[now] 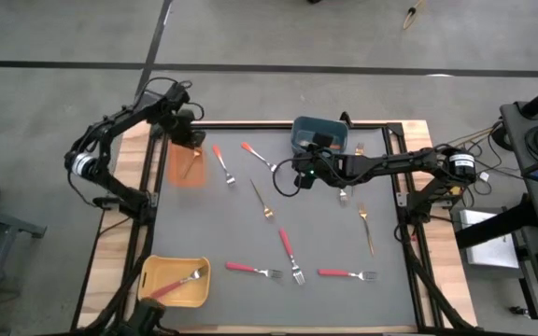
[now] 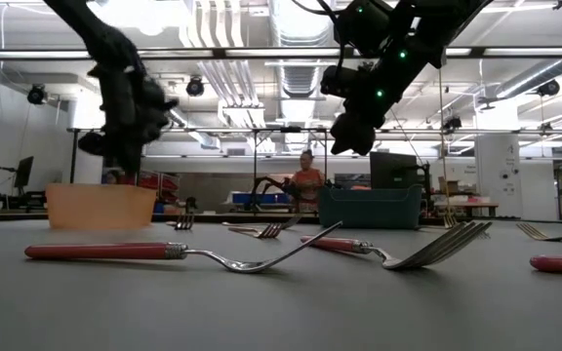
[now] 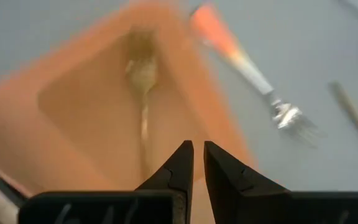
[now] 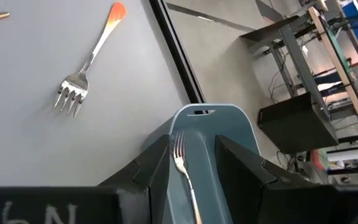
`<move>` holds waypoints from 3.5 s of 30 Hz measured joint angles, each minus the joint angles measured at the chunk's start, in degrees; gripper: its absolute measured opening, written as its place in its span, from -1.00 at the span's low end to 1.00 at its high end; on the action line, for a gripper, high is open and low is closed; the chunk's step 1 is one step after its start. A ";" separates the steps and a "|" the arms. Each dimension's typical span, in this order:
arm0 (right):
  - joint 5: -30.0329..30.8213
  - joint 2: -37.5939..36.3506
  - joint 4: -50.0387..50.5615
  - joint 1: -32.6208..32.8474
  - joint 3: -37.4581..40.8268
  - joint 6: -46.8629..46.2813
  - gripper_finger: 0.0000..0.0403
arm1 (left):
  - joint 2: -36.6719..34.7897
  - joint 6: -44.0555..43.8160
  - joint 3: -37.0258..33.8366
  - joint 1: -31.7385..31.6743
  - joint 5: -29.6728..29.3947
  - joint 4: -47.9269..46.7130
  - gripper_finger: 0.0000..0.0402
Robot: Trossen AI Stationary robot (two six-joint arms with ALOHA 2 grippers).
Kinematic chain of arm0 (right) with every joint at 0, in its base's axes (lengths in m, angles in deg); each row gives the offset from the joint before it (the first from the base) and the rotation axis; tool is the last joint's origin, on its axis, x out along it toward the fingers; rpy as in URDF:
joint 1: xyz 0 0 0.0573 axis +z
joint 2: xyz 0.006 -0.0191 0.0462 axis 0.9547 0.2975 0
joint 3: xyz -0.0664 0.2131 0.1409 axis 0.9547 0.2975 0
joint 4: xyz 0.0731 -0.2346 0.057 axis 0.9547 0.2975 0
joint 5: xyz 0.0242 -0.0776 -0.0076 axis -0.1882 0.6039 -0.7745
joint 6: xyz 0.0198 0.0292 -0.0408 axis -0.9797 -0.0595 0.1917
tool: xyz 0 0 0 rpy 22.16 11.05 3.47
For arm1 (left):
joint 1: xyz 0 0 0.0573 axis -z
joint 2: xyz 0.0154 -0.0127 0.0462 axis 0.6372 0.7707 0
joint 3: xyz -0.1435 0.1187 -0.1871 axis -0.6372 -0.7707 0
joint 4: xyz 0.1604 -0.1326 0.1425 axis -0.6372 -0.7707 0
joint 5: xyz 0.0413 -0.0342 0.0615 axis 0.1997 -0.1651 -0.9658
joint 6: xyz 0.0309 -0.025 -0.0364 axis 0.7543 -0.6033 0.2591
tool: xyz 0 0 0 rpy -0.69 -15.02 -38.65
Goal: Sort silverware by color (type)
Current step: Put the orange fork into the blue bin
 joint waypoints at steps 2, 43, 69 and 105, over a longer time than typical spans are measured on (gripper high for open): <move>0.01 0.00 0.00 0.00 0.00 -1.43 -0.41 | -3.29 0.05 0.46 2.67 -0.04 2.80 -0.90; -22.66 10.02 12.91 -5.88 -28.42 -20.14 -0.63 | -41.95 21.38 -32.06 48.02 -18.15 63.62 -0.90; -24.47 30.35 5.98 -11.92 -40.08 0.07 -0.69 | -41.43 34.13 -31.95 41.50 -26.18 81.72 -0.90; -47.39 46.97 34.29 -17.94 -67.28 -11.50 -0.28 | -40.15 35.62 -31.91 17.94 -28.52 89.86 -0.90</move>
